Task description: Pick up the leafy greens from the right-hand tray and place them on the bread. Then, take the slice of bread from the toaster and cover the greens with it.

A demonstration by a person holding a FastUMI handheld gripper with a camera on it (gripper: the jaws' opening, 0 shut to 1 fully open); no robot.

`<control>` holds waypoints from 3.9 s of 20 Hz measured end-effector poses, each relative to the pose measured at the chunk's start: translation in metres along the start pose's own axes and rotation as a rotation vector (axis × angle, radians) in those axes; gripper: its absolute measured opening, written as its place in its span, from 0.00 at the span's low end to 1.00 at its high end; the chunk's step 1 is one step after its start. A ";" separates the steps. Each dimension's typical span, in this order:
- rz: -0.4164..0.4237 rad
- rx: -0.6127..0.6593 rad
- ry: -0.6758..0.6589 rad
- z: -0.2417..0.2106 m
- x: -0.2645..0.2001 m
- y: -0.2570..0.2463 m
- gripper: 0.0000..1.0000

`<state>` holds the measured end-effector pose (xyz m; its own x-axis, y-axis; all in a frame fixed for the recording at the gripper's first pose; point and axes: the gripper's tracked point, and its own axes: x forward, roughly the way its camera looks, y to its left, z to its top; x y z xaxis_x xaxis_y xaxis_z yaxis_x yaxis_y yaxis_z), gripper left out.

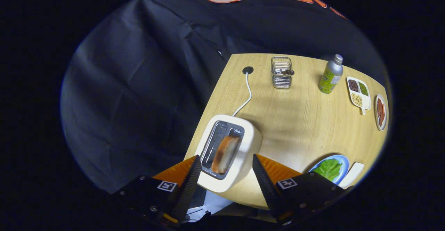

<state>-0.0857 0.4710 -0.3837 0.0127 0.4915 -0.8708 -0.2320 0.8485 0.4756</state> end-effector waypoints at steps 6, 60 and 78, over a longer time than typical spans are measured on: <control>-0.065 0.017 0.100 -0.003 0.044 0.009 0.77; 0.081 0.336 -0.014 -0.135 -0.047 -0.258 0.14; -0.161 0.362 -0.030 -0.180 -0.014 -0.354 0.39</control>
<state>-0.1792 0.1280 -0.5620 0.0502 0.3472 -0.9364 0.1335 0.9269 0.3508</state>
